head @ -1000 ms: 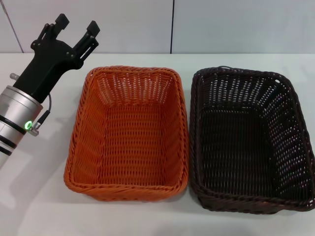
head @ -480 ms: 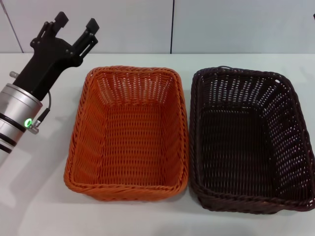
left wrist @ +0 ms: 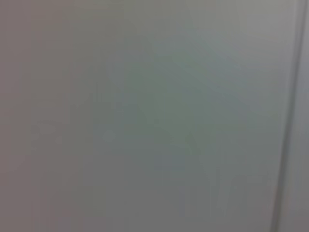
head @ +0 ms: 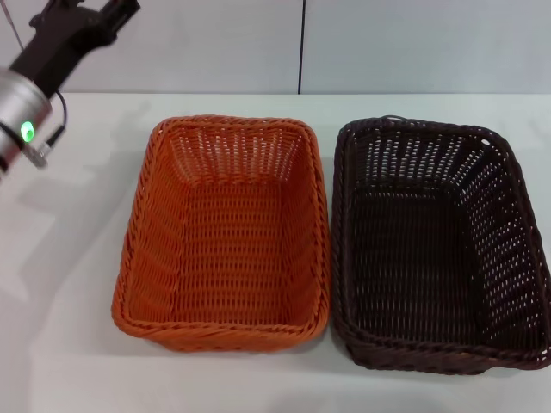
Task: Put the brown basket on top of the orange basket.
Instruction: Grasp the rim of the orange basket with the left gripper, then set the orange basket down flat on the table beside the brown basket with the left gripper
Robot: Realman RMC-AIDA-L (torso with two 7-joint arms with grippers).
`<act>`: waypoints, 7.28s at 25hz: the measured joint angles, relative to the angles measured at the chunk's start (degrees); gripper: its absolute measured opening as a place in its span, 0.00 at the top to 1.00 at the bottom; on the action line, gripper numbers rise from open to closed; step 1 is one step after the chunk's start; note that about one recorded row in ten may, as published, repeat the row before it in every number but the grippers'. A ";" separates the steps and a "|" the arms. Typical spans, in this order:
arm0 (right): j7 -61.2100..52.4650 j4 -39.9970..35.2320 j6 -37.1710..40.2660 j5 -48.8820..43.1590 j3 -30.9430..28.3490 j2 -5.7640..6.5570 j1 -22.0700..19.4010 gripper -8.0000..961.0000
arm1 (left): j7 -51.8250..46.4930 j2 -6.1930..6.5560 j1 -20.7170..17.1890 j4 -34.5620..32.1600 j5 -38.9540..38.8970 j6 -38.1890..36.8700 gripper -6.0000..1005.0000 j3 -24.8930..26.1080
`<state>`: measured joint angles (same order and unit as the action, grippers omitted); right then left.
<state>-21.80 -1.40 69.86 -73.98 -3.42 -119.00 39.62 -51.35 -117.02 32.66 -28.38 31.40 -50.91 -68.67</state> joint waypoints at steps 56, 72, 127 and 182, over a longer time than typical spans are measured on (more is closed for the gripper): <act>1.00 -4.92 -3.61 0.34 -2.02 0.45 1.64 0.43 | -110.01 -0.70 7.91 -39.70 123.47 -36.41 0.18 12.34; 1.30 -4.92 -5.96 0.41 -2.03 0.45 2.17 0.43 | -108.23 -0.84 8.78 -32.16 123.43 -31.11 0.27 10.52; 1.41 -2.78 -5.89 1.65 -1.63 0.21 1.07 0.43 | -88.39 -0.21 21.95 -45.74 125.28 -53.52 0.82 9.72; 1.41 -1.10 -6.13 1.58 -1.68 0.14 1.16 0.43 | -84.84 -1.29 27.27 -33.83 119.32 -45.44 0.36 -0.79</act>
<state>-20.39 -2.51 63.73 -72.40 -5.10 -118.86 40.78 -136.20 -118.31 59.93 -62.21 150.73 -96.35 -69.45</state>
